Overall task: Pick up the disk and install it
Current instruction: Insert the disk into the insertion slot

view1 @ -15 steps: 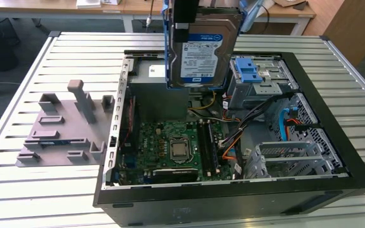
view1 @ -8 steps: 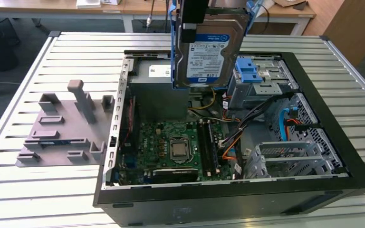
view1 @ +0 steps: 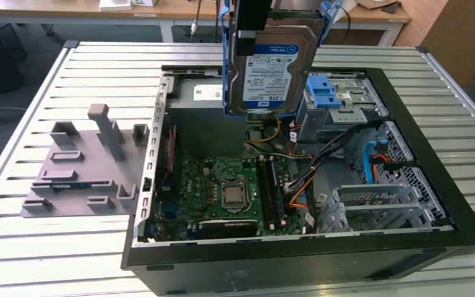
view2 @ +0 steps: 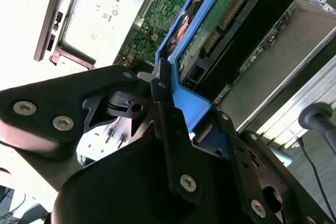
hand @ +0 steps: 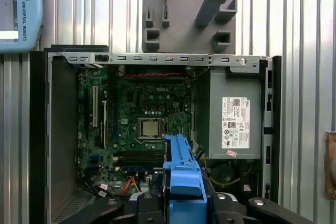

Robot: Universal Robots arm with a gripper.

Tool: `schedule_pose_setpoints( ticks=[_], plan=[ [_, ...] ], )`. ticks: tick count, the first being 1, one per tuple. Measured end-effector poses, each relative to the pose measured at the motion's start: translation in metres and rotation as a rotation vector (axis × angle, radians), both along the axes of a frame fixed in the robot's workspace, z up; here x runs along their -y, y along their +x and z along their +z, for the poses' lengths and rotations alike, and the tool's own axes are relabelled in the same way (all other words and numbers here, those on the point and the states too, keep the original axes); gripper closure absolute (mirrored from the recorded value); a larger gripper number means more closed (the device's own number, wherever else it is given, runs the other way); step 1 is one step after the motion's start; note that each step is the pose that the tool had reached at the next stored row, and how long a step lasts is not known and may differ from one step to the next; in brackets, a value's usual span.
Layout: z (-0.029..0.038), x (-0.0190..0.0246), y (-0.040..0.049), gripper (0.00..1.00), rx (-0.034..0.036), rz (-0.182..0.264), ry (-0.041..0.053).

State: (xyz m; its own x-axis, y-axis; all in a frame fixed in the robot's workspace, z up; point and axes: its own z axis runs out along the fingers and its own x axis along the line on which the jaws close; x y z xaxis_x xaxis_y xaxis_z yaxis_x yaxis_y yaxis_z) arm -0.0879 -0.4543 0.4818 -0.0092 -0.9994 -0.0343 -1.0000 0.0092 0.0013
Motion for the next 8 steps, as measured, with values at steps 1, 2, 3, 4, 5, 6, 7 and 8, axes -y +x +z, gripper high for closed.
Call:
schedule_pose_setpoints(
  ticks=[1, 2, 3, 4, 5, 6, 7, 8],
  plan=[
    [0.0000, 0.0000, 0.0000, 0.63, 0.0000, 0.000, 0.0000],
    [0.0000, 0.0000, 0.0000, 0.63, 0.0000, 0.000, 0.0000],
    [0.0000, 0.0000, 0.0000, 0.63, 0.0000, 0.000, 0.0000],
    [0.0000, 0.0000, 0.0000, 0.63, 0.0000, 0.000, 0.0000],
    [0.0000, 0.0003, -0.0001, 0.63, 0.0000, 0.000, 0.0000],
    [0.0001, 0.0012, 0.0000, 0.63, -0.0001, 0.000, 0.0000],
    [0.0000, 0.0025, 0.0000, 0.63, -0.0001, 0.000, 0.0000],
    [0.0000, 0.0043, 0.0000, 0.63, 0.0000, 0.000, -0.0001]
  ],
)
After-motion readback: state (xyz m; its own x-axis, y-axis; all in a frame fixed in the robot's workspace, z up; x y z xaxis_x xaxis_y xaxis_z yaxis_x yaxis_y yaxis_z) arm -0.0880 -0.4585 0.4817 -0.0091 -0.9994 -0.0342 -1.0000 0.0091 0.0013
